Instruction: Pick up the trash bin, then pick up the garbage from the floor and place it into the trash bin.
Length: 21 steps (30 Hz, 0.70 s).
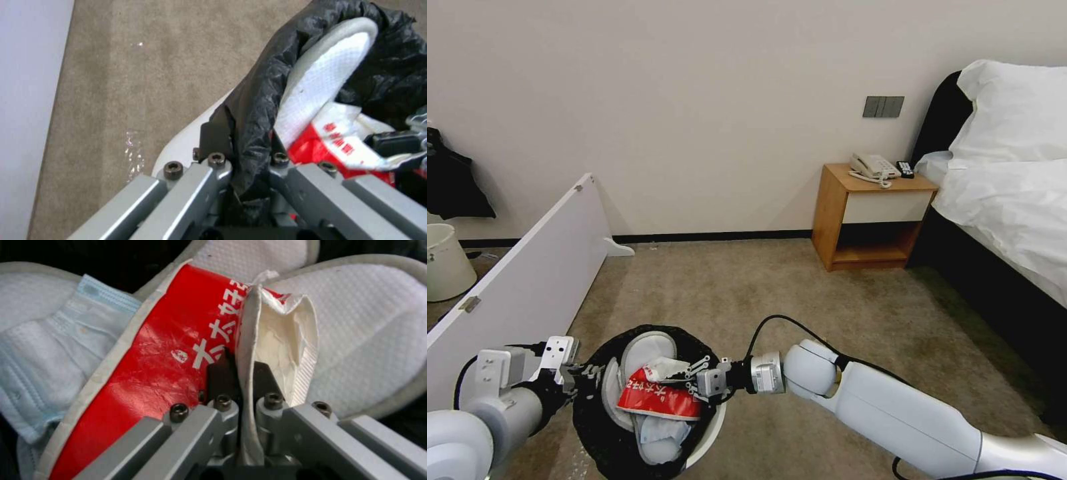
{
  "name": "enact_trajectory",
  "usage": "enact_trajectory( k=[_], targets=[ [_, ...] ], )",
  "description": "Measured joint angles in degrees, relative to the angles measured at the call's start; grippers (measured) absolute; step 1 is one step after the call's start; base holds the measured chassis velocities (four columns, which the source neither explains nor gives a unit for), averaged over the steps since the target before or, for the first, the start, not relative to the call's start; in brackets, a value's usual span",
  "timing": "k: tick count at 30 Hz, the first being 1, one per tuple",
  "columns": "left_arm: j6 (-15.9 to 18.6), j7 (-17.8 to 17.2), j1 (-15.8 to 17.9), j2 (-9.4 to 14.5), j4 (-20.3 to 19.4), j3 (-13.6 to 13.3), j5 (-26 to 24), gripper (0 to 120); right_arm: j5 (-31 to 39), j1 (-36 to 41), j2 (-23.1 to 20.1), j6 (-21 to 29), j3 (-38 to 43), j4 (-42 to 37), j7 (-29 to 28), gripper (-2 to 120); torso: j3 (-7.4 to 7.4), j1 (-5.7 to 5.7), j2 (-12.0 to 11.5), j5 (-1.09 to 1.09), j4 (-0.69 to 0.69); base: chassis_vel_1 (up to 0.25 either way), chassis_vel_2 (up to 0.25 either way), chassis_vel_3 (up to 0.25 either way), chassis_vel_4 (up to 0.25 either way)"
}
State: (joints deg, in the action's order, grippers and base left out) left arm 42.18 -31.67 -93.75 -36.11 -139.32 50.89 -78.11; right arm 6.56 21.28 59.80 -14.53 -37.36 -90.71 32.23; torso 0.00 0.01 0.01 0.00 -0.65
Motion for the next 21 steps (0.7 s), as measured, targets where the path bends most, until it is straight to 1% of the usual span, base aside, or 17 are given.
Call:
enact_trajectory(
  k=[5, 9, 17, 21],
  targets=[
    [0.0, -0.8, 0.0, -0.1, -0.4, -0.2, 0.0, 1, 0.3, -1.5, 1.4, 0.5, -1.8, 0.9, 0.5, 0, 0.00, 0.00, 0.0, 0.00, 0.00, 0.000, 0.000, 0.000, 0.000],
    [0.0, -0.8, 0.0, -0.3, -0.5, -0.3, 0.0, 1, 0.6, -2.8, 2.5, 0.9, -2.8, 1.3, 0.9, 0, 0.00, 0.00, 0.0, 0.00, 0.00, 0.000, 0.000, 0.000, 0.000],
    [-0.1, -0.7, 0.0, -0.5, -0.9, -0.5, -0.4, 1, 2.2, -6.4, 6.6, 1.8, -6.9, 3.5, 1.1, 0, 0.00, 0.00, 0.0, -0.01, 0.00, 0.000, 0.000, 0.000, 0.000],
    [-0.1, -0.6, 0.0, -0.5, -0.9, -0.6, -0.4, 1, 2.8, -7.3, 7.7, 2.4, -7.9, 4.0, 1.1, 0, 0.00, 0.00, 0.0, -0.01, 0.00, 0.000, 0.000, 0.000, 0.000]
  ],
)
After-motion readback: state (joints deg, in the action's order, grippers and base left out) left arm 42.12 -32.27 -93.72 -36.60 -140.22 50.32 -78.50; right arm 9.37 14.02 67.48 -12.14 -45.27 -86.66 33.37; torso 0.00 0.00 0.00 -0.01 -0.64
